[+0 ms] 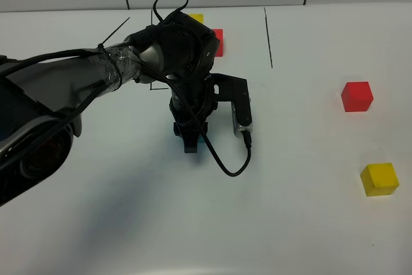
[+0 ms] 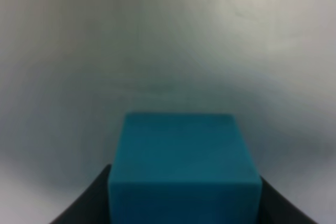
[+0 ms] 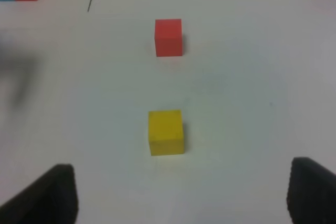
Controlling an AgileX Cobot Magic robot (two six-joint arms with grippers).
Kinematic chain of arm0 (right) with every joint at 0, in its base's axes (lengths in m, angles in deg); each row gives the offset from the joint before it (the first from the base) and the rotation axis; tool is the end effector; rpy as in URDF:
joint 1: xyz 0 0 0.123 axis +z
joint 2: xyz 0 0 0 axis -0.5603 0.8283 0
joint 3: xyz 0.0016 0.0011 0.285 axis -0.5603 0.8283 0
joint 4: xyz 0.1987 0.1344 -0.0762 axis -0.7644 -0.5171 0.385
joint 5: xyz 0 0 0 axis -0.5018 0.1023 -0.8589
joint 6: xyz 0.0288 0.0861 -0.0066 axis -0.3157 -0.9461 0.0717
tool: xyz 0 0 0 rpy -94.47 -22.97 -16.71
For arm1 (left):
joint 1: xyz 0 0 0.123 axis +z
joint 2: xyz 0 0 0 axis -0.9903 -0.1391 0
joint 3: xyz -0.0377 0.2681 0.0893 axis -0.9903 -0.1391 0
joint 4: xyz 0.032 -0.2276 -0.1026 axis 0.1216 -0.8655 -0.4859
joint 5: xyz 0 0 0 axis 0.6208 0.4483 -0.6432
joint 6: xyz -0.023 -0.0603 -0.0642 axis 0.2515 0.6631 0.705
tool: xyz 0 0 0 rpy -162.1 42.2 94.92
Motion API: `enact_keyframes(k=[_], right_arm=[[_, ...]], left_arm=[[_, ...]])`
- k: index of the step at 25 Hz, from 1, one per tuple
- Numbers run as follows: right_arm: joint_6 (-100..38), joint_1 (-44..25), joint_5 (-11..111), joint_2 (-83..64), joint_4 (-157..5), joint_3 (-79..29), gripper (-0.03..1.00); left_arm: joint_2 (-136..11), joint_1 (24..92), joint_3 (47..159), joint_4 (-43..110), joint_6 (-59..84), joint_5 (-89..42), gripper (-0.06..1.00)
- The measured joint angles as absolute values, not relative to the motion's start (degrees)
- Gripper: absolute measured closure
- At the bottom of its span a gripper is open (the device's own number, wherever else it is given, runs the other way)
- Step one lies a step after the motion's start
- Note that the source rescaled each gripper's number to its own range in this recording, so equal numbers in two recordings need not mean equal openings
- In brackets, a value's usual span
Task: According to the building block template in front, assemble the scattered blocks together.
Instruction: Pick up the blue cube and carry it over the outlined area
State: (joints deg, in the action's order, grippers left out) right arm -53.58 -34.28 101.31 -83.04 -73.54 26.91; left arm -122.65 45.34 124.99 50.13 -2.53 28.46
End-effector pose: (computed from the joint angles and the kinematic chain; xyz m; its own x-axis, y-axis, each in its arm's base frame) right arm -0.0049 0.0070 0.2748 -0.4570 0.0442 -0.8884 -0.0447 0.9964 0.0726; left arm 0.3762 -0.2756 0.1194 -0.0506 0.9975 -0.0496 0.9909 0.0563 0.1219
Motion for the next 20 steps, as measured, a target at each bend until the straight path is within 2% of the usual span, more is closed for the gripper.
enact_keyframes(k=[20], right_arm=[[-53.58, -34.28, 101.29, -83.04, -73.54, 26.91, 0.32]], left_arm=[[-122.66, 45.34, 125.04, 50.13, -2.09, 27.96, 0.94]])
